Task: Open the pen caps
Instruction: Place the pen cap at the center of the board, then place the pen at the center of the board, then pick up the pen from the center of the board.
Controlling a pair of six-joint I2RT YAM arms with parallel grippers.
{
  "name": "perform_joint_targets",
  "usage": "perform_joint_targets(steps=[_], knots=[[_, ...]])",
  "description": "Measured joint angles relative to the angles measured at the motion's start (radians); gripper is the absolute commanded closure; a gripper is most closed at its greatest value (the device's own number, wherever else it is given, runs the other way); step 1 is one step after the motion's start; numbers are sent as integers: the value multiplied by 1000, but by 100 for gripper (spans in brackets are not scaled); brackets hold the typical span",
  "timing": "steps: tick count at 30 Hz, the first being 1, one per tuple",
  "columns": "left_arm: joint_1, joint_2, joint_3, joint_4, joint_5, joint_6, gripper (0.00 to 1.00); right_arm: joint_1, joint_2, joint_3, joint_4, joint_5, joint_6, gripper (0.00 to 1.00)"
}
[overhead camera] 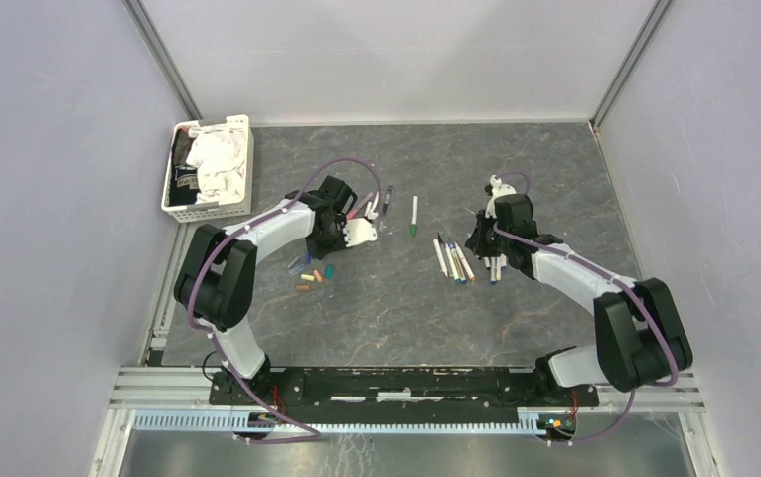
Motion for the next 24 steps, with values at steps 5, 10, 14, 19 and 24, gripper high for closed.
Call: perform_joint_targets(steps=[5,10,14,19,24], knots=[[1,-3,-11,8,4,-42,53,0,104,0,53,43,-7,92],[4,-29,45,-62,51,-89,27,0,166,0,68,63,-14,75],[16,-117,187,-151,94,-158,15,0,174,1,68,83,-27,66],[53,-180,381,-234,112,-209,0,0,140,23,29,110,-34,66],[134,-321,431,-240,138,-247,0,36,74,109,6,152,-34,56]])
